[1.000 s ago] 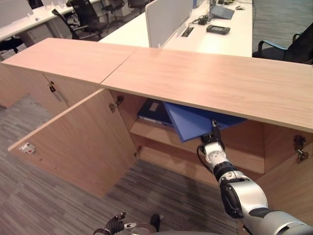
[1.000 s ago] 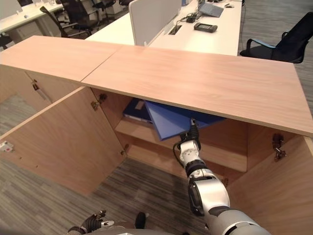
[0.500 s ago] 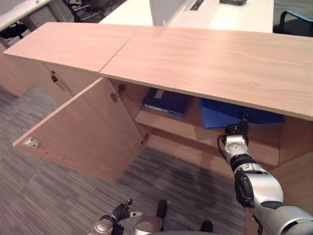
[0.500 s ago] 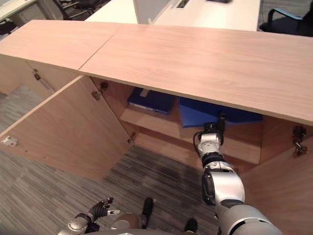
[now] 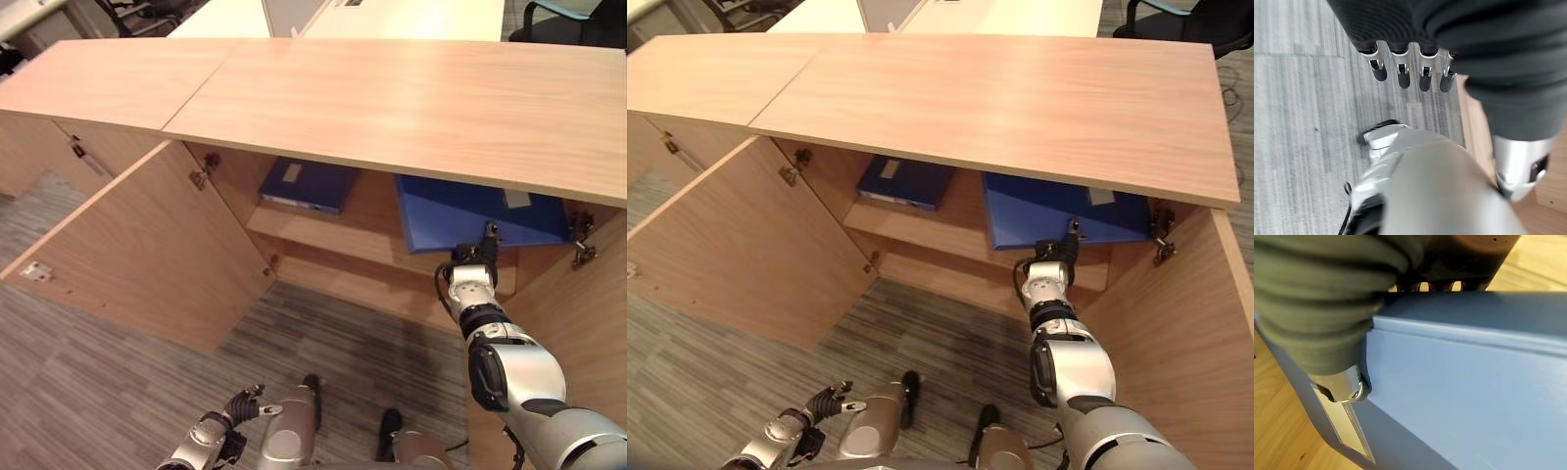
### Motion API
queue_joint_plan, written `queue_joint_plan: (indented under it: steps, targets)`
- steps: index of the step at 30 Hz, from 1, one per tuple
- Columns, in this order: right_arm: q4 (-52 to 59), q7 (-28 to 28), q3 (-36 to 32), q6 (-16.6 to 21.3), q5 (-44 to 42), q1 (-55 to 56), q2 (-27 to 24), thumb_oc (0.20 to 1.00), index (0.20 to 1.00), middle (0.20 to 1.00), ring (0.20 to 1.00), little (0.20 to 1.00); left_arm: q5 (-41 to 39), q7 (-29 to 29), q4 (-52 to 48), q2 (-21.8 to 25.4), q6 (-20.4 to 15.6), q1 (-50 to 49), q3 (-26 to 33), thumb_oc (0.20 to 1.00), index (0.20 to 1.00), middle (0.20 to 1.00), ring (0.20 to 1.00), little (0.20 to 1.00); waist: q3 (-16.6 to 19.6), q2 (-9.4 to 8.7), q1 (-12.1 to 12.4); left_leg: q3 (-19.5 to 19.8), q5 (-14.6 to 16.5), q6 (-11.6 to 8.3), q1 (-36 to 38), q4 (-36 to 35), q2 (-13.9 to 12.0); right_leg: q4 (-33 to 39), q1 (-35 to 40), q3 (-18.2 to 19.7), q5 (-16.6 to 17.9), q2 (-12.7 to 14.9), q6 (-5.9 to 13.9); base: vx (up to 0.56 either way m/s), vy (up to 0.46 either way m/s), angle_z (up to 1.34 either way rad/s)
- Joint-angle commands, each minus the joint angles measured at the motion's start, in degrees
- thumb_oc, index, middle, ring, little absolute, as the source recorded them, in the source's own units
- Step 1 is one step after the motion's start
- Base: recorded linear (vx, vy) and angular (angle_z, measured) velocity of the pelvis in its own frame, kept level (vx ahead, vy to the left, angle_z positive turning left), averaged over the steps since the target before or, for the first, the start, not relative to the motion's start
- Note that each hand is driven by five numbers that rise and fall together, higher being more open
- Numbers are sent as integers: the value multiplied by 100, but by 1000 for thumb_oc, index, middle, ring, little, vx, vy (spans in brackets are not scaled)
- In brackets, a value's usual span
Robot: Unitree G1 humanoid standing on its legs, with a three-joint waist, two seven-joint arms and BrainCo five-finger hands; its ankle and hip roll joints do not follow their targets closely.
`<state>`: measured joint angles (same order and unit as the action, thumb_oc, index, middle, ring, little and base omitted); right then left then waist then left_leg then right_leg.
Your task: Put the empty folder in the office cabinet
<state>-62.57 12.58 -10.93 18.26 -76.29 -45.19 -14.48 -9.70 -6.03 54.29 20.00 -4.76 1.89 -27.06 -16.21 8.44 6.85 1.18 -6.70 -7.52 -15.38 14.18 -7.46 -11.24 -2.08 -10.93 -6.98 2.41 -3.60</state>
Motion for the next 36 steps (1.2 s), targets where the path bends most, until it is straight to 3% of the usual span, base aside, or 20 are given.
queue_joint_plan:
  steps: [1, 6, 8, 12, 14, 16, 18, 20, 21, 22, 24, 26, 28, 30, 31, 34, 36]
  targets:
    - [589, -131, 129, 325, 342, -61, -546, 200, 200, 200, 200, 200, 209, 19, -87, 13, -88, -241, -91, 1000, 1000, 1000, 1000, 1000, 166, 171, 192, 211, -508, -80, -374, -810, -49, 92, 649, 552, -679, -149, 574, 294, 49, 14]
    - [469, -236, 290, 238, 407, 13, -455, 200, 200, 200, 200, 200, 187, 121, 114, -103, -136, -326, -31, 1000, 1000, 1000, 1000, 1000, 51, 111, 369, 491, -538, -44, -496, -1476, 312, 130, 969, 951, -896, -270, 572, 252, 21, -41]
    - [368, -283, 344, 141, 431, 79, -330, 200, 200, 200, 200, 200, 259, 169, 235, -98, -148, -407, 48, 1000, 1000, 1000, 1000, 1000, 284, 69, 414, 577, -639, 14, -156, -1680, 277, 321, 1186, 1222, -1009, -289, 632, 378, 181, -128]
    - [442, -304, 383, 73, 447, 146, -242, 200, 200, 200, 200, 200, 265, 202, 278, -121, -160, -391, 44, 1000, 1000, 1000, 1000, 1000, 405, -72, 433, 379, -737, 79, -131, -1548, 297, 448, 1320, 1361, -1024, -98, 736, 222, 178, -84]
    - [447, -332, 408, 36, 428, 129, -189, 200, 200, 200, 200, 200, 323, 244, 262, -124, -191, -320, -12, 1000, 1000, 1000, 1000, 1000, 550, -223, 475, 209, -657, 168, -208, -1406, 432, 597, 1379, 1403, -873, 187, 914, 261, 253, -16]
    - [419, -327, 413, 34, 410, 61, -186, 200, 200, 200, 200, 200, 299, 261, 242, -132, -202, -273, -17, 1000, 1000, 1000, 1000, 1000, 618, -284, 511, 114, -593, 213, -260, -1382, 496, 669, 1349, 1436, -776, 305, 1002, 171, 208, -22]
    - [266, -315, 435, -3, 361, -197, -203, 200, 200, 200, 200, 200, 236, 288, 182, -104, -233, -71, -115, 1000, 1000, 1000, 1000, 1000, 729, -449, 555, -143, -366, 357, -321, -1377, 660, 731, 1215, 1427, -442, 540, 1220, 211, 274, -21]
    - [235, -316, 421, -15, 351, -320, -198, 200, 200, 200, 200, 200, 205, 321, 178, -54, -224, 18, -73, 1000, 1000, 1000, 1000, 1000, 716, -522, 553, -246, -222, 456, -272, -1412, 717, 544, 1006, 1418, -152, 607, 1336, 112, 159, -27]
    - [228, -319, 419, -15, 350, -334, -194, 200, 200, 200, 200, 200, 202, 321, 180, -49, -224, 26, -66, 1000, 1000, 1000, 1000, 1000, 717, -529, 562, -260, -219, 465, -280, -1412, 715, 531, 984, 1433, -151, 612, 1346, 50, 155, -35]
    - [193, -329, 437, -38, 340, -479, -154, 200, 200, 200, 200, 200, 104, 372, 156, -11, -226, 82, 12, 1000, 1000, 1000, 1000, 1000, 636, -532, 559, -362, -106, 543, -170, -1456, 704, 19, 585, 1295, 234, 625, 1502, 41, 147, -26]
    - [142, -337, 438, -64, 341, -712, -116, 200, 200, 200, 200, 200, 8, 418, 131, 47, -238, 108, 47, 1000, 1000, 1000, 1000, 1000, 479, -441, 531, -483, -37, 612, -49, -1462, 601, -616, 132, 946, 655, 659, 1628, -4, 206, -32]
    - [9, -351, 460, -128, 375, -898, -134, 200, 200, 200, 200, 200, 12, 444, 157, 113, -248, 156, 51, 1000, 1000, 1000, 1000, 1000, 368, -304, 518, -604, 38, 659, 71, -1491, 467, -1090, -157, 563, 723, 659, 1739, -3, 172, -58]
    - [-92, -365, 460, -158, 371, -979, -173, 200, 200, 200, 200, 200, 3, 444, 168, 123, -255, 196, 59, 1000, 1000, 1000, 1000, 1000, 319, -272, 491, -621, 63, 663, 147, -1522, 465, -1149, -282, 486, 658, 633, 1732, 65, 88, -34]
    - [-188, -362, 464, -167, 371, -990, -258, 200, 200, 200, 200, 200, -32, 408, 186, 153, -268, 273, 101, 1000, 1000, 1000, 1000, 1000, 268, -214, 381, -575, 177, 617, 405, -1605, 494, -562, -576, 488, 244, 557, 1535, 192, 31, -12]
    - [-206, -364, 481, -163, 363, -987, -280, 200, 200, 200, 200, 200, -17, 394, 178, 156, -271, 281, 84, 1000, 1000, 1000, 1000, 1000, 259, -223, 353, -558, 233, 581, 484, -1634, 493, -158, -598, 459, 224, 639, 1494, 199, -61, -6]
    - [-287, -362, 491, -163, 328, -1071, -346, 200, 200, 200, 200, 200, 5, 366, 192, 160, -272, 334, 8, 1000, 1000, 1000, 1000, 1000, 214, -192, 256, -484, 363, 514, 661, -1692, 462, 537, -783, 455, 514, 815, 1508, 120, -68, 2]
    - [-421, -391, 489, -197, 286, -1187, -510, 200, 200, 200, 200, 200, 33, 346, 263, 127, -300, 349, -29, 1000, 1000, 1000, 1000, 1000, 185, -138, 135, -359, 521, 465, 869, -1699, 429, 1127, -1167, 635, 1003, 1085, 1642, 183, -67, 22]
